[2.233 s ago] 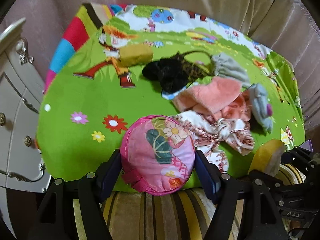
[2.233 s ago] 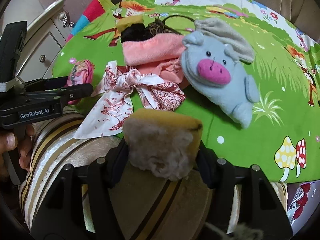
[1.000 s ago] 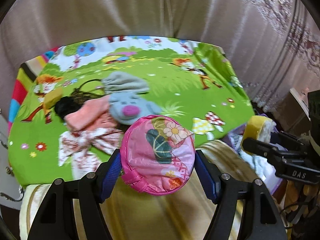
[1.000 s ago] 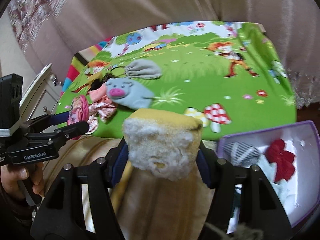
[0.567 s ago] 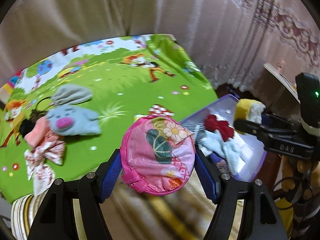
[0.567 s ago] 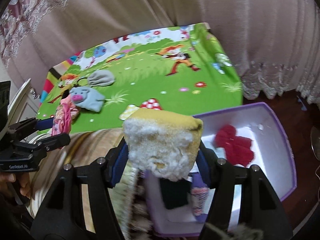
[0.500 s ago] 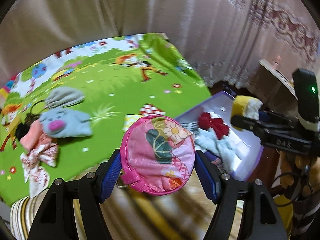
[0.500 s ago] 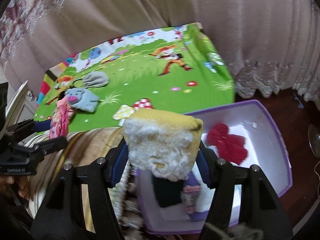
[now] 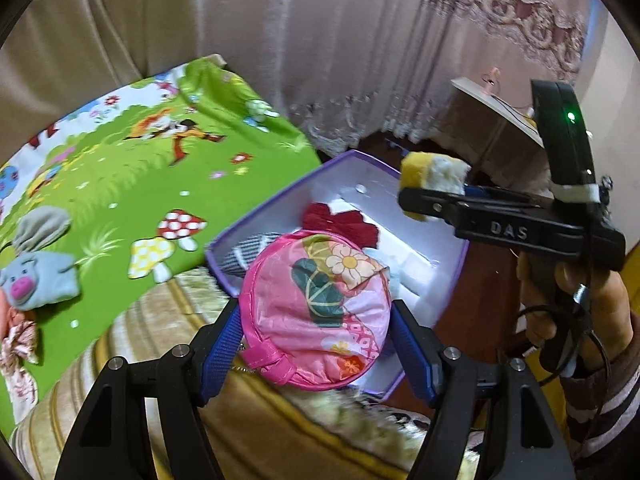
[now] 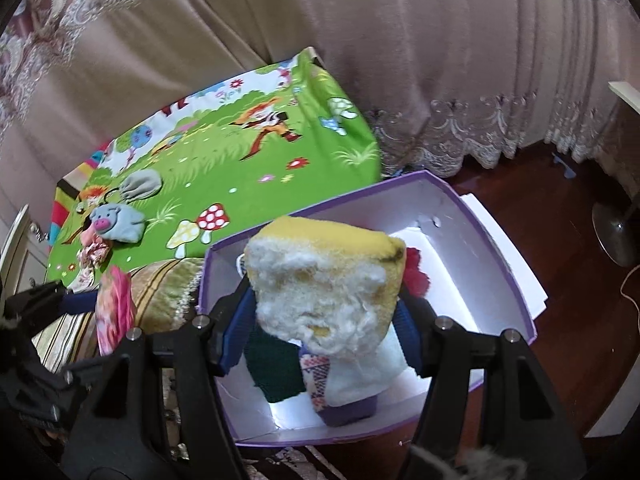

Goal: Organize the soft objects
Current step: 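Carry the sponge and pink pouch into the box and open both tools, then move both open tools back over the pile of soft items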

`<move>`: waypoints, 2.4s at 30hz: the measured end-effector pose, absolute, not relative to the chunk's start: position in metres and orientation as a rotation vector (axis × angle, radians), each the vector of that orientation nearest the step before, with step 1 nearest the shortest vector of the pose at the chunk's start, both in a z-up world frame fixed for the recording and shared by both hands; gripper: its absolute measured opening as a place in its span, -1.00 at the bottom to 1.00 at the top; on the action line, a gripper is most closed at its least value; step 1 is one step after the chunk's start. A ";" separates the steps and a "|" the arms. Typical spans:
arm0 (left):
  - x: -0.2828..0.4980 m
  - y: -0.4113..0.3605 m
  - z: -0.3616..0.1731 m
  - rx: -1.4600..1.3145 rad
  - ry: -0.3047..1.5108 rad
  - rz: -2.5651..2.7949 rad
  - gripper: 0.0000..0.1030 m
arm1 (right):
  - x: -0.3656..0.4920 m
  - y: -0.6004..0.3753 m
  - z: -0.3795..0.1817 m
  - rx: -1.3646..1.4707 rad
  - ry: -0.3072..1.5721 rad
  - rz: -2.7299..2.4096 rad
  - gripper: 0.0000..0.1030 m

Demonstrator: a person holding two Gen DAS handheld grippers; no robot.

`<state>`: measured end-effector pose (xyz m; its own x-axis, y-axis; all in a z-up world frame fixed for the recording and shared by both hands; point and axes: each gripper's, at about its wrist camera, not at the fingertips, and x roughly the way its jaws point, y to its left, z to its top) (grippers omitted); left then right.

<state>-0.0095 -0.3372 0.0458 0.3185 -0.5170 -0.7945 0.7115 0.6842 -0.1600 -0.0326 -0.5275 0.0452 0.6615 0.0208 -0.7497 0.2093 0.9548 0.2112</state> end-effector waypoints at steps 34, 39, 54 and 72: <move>0.017 -0.285 0.052 0.027 0.954 -0.760 0.62 | -0.023 -0.498 0.058 0.177 0.843 -0.097 0.39; 0.029 -0.257 0.052 -0.039 0.951 -0.710 0.62 | -0.017 -0.486 0.060 0.140 0.864 -0.087 0.55; 0.039 -0.193 0.049 -0.136 0.936 -0.600 0.62 | 0.001 -0.452 0.073 0.108 0.862 -0.027 0.65; 0.061 -0.050 0.038 -0.282 0.934 -0.319 0.61 | 0.045 -0.355 0.069 -0.002 0.891 0.186 0.65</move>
<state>0.0613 -0.0501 0.0383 0.5545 -0.3864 -0.7370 0.1451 0.9170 -0.3716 0.0450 -0.3549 0.0691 0.6138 0.1604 -0.7730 -0.1623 0.9839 0.0753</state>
